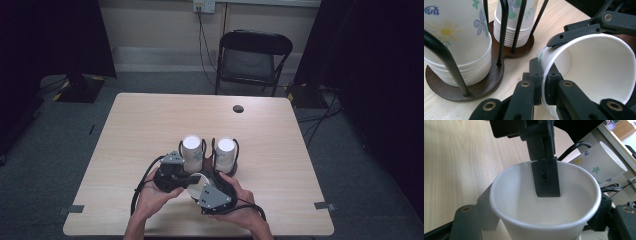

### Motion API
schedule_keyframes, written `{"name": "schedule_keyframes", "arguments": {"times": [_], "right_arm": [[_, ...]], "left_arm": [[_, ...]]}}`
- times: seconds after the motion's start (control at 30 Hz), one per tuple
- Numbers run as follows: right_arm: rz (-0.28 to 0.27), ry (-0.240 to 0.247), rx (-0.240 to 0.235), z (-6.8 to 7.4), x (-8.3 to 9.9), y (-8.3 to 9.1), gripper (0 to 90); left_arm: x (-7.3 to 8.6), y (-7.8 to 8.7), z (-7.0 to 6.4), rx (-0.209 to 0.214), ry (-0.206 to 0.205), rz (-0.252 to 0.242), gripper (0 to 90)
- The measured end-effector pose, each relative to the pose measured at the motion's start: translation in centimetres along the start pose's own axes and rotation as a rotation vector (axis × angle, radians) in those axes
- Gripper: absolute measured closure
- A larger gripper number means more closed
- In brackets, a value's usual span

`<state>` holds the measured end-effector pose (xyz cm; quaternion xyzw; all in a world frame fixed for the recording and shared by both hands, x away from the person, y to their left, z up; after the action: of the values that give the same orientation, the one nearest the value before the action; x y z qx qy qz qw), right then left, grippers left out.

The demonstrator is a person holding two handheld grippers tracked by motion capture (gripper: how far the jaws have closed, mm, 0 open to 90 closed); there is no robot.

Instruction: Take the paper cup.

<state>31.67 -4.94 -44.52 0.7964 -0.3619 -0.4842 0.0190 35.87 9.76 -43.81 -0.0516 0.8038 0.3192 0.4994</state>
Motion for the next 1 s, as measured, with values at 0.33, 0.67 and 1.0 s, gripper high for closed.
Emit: {"name": "schedule_keyframes", "arguments": {"times": [0.33, 0.67, 1.0], "right_arm": [[0.001, -0.022, 0.027, -0.2, 0.3, 0.3, 28.6], [-0.011, -0.128, 0.033, -0.8, 0.7, 0.6, 28.9], [-0.017, -0.182, 0.041, -1.2, 1.0, 0.9, 29.3]], "left_arm": [[0.2, 0.3, 0.1, -0.006, 0.006, -0.026, 79.7], [0.6, 0.4, -0.3, -0.006, -0.015, -0.078, 64.4], [0.5, 1.2, 0.3, -0.075, 0.018, -0.154, 50.3]]}}
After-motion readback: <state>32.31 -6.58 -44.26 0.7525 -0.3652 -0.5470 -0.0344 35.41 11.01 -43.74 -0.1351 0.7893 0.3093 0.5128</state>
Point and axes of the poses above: each handheld gripper's, and its own axes: y roughly backward along the jaws, x roughly out of its underside, z roughly to its left, the point moved 3 cm from there along -y, roughly forward along the jaws, and after that the axes turned 8 degrees about -z, right-handed, at the moved point
